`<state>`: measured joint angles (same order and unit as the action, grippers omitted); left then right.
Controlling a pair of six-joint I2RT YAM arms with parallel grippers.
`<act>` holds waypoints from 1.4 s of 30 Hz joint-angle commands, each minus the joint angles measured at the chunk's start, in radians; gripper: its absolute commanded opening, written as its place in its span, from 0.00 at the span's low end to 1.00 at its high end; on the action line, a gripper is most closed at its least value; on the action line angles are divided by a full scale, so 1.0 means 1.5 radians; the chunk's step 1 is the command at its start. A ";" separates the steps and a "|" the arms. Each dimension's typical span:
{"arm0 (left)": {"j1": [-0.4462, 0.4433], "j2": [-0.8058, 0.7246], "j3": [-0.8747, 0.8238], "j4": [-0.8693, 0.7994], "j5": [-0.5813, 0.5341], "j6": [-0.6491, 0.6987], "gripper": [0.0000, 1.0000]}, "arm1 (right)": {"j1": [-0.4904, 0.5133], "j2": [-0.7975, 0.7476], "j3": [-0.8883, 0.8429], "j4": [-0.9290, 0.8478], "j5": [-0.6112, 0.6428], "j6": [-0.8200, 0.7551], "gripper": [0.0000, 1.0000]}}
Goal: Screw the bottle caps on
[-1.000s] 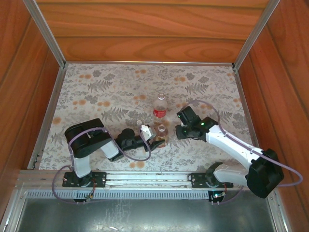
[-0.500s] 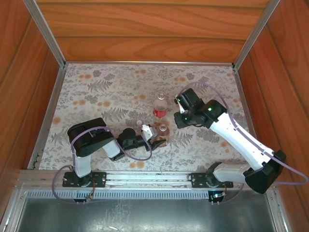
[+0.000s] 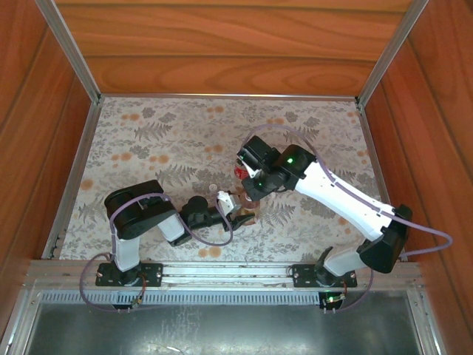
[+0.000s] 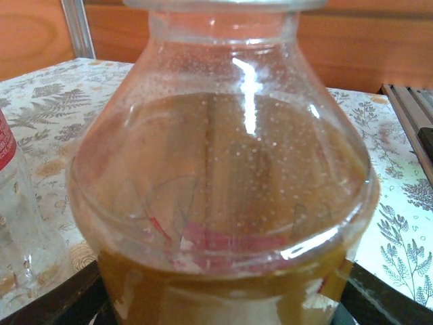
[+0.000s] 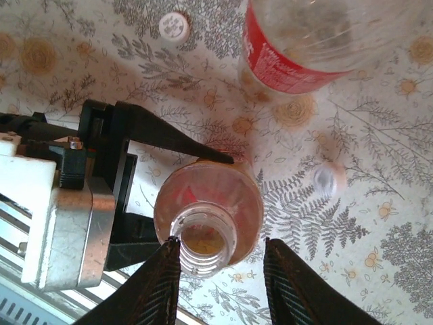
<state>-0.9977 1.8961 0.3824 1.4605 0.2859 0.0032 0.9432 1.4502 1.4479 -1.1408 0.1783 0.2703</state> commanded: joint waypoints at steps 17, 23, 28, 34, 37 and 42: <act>-0.007 0.019 0.004 -0.035 0.015 -0.001 0.66 | -0.147 -0.206 -0.218 0.195 0.043 0.076 0.53; -0.008 0.018 0.007 -0.040 0.018 0.001 0.66 | -0.280 -0.202 -0.272 0.272 0.062 0.055 0.69; -0.008 0.011 0.005 -0.043 0.025 0.003 0.66 | -0.405 -0.129 -0.299 0.362 0.064 0.037 0.75; -0.007 -0.003 0.002 -0.050 0.027 0.007 0.66 | -0.488 -0.041 -0.319 0.397 0.034 0.026 0.74; -0.007 0.001 0.001 -0.051 0.029 0.008 0.66 | -0.525 -0.009 -0.323 0.426 -0.007 0.019 0.73; -0.008 0.005 0.003 -0.051 0.035 0.007 0.66 | -0.559 0.054 -0.295 0.430 -0.039 0.017 0.73</act>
<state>-0.9977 1.8954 0.3874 1.4521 0.2955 0.0074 0.1226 1.4979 0.9764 -0.5236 0.1719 0.3107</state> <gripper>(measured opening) 0.663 0.728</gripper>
